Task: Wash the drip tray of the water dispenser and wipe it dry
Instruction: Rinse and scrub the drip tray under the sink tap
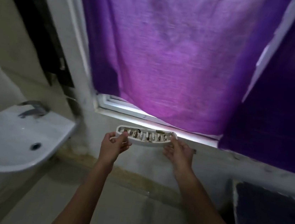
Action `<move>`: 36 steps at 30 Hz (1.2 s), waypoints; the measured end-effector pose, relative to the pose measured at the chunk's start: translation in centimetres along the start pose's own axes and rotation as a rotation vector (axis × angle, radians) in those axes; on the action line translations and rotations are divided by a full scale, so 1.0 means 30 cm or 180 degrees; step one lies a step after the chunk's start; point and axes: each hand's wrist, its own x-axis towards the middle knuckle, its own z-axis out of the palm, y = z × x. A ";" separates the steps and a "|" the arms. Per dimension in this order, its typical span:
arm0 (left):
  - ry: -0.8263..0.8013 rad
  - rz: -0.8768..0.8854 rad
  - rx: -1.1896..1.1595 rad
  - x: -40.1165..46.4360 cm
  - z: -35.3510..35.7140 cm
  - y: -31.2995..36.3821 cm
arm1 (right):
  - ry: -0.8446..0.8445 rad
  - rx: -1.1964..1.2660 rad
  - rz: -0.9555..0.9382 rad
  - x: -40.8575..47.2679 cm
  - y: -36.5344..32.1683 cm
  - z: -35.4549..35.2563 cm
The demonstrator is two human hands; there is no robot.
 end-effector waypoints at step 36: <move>0.1027 -0.0581 -0.0439 0.707 -1.664 0.435 | -0.0672 -0.0785 0.0953 -0.237 1.078 1.600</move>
